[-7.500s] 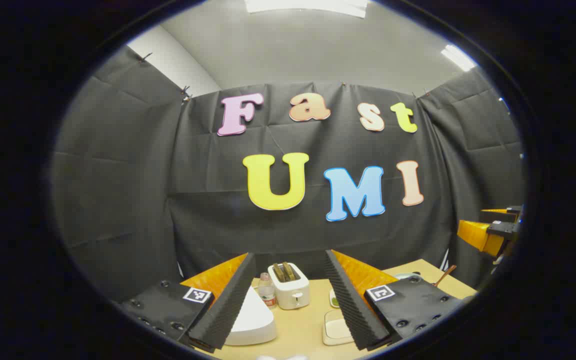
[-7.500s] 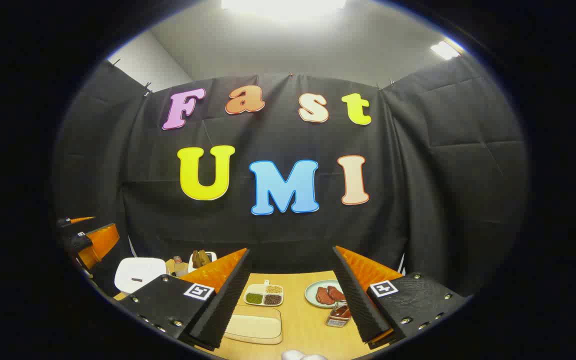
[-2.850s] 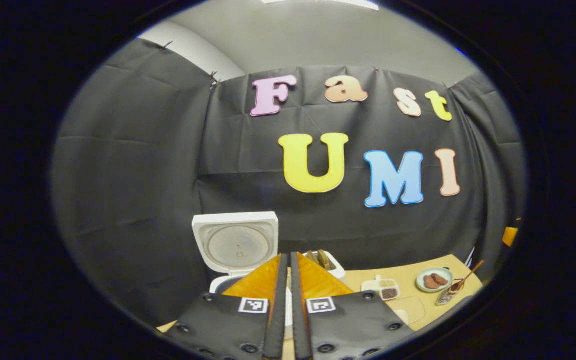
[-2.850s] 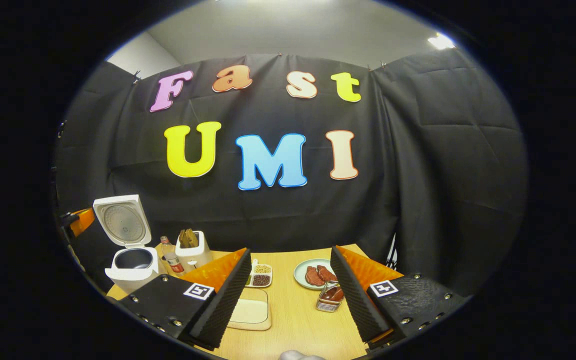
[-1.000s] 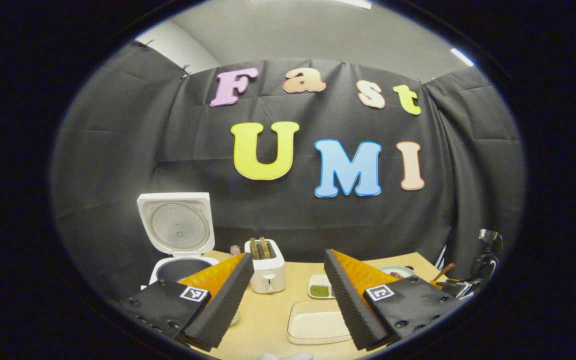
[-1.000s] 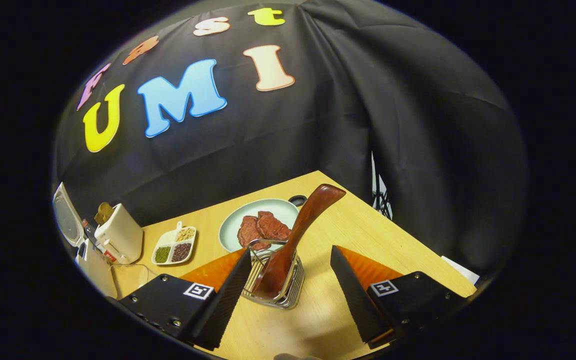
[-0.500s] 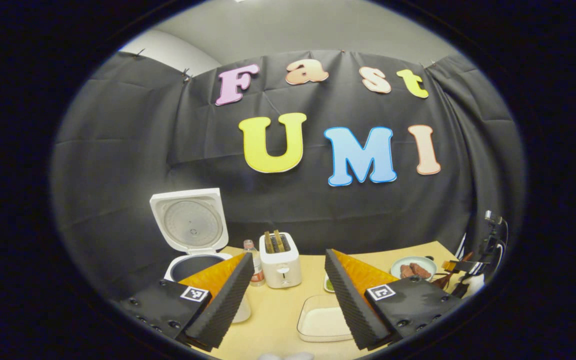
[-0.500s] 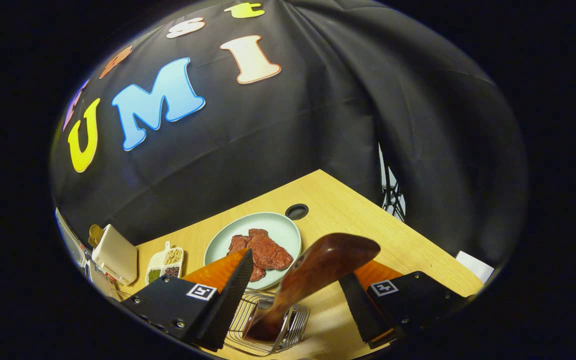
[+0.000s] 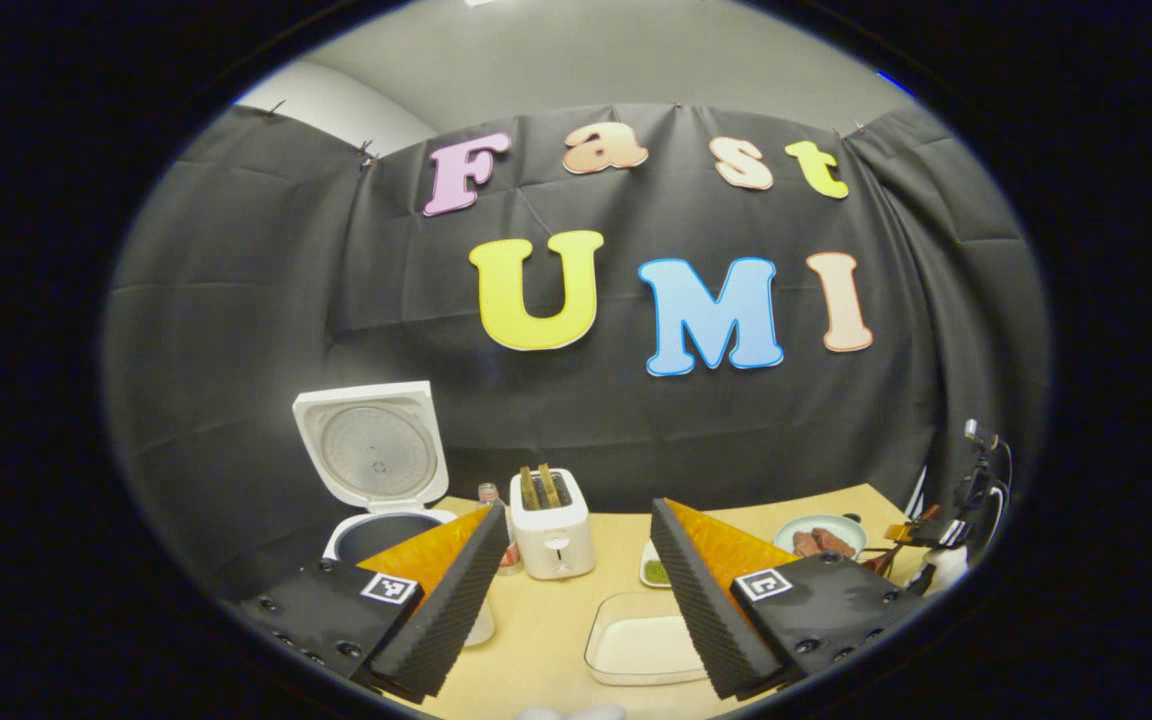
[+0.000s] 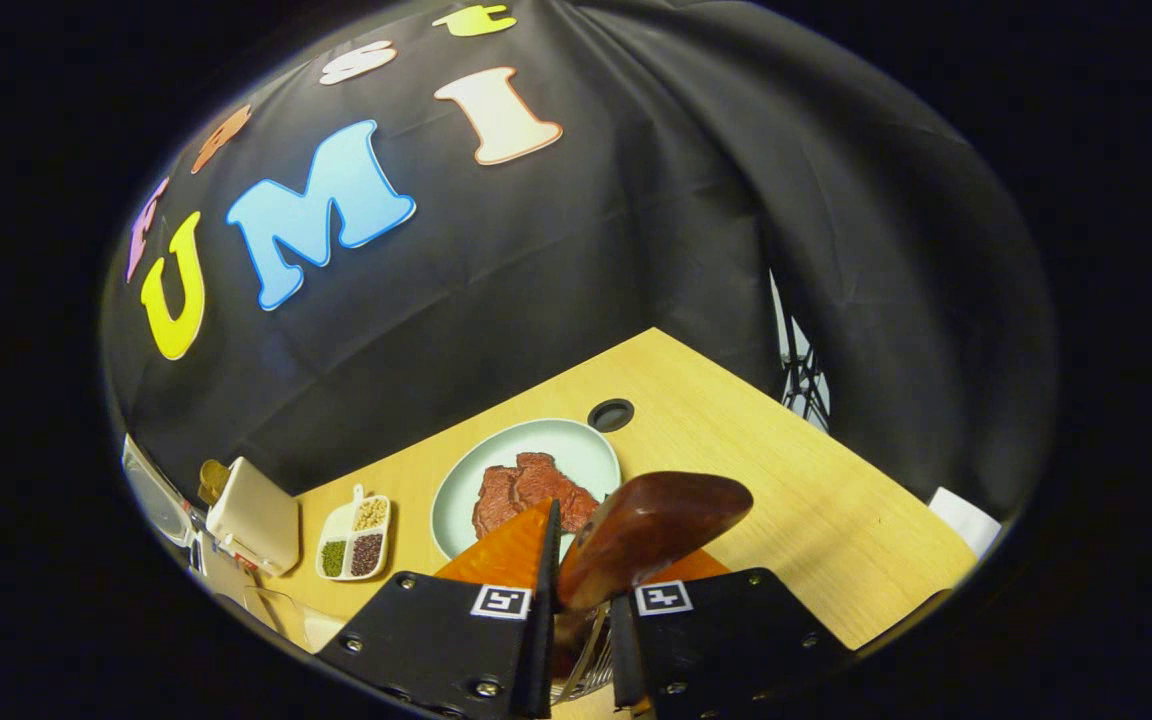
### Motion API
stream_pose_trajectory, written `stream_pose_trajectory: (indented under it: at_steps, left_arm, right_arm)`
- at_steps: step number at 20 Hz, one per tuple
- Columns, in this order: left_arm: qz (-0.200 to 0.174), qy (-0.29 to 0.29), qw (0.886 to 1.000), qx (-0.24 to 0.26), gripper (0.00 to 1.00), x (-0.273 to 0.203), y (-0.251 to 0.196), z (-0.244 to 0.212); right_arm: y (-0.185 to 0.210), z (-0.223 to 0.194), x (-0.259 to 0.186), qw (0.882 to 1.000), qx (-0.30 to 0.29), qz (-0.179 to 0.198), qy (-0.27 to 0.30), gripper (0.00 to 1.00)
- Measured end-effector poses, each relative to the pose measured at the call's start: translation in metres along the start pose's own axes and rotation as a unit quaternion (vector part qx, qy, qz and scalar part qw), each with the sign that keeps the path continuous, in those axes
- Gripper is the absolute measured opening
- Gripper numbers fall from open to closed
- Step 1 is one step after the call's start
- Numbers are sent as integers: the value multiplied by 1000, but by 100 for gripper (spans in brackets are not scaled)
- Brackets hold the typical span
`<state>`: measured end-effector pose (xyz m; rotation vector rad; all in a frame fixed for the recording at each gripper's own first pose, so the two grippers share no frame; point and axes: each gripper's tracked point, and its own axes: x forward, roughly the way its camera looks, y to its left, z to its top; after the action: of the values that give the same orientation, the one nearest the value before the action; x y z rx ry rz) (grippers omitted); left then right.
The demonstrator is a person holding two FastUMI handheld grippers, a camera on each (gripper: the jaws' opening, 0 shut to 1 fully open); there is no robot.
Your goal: Close the left gripper, press the button to open the rice cooker; take a wooden spoon from the chopstick holder with the right hand, scoop a spoonful of rice and pour it into the rice cooker, then put the wooden spoon back into the chopstick holder.
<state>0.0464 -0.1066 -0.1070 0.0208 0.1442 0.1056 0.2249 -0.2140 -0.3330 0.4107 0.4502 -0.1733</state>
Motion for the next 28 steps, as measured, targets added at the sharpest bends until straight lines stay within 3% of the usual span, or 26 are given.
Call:
stream_pose_trajectory:
  at_steps: [8, 15, 19, 21, 28]
  left_arm:
    - [7, -7, 1000, 4, 99, -3, 26, 0]
    - [15, -24, 1000, 7, 97, -9, 59, 5]
    - [17, -34, 999, 5, 99, -13, 83, 8]
    - [18, -35, 999, -3, 99, -15, 97, 8]
    - [28, -50, 998, -5, 99, -25, 143, 10]
  right_arm:
    - [9, 8, -10, 1000, -9, -1, -12, 23]
    - [46, 57, -41, 996, -66, 9, -58, 23]
    - [85, 96, -72, 989, -110, 14, -98, 23]
    - [115, 106, -87, 987, -118, 34, -105, 20]
    - [237, 87, -142, 970, -190, 97, -114, 20]
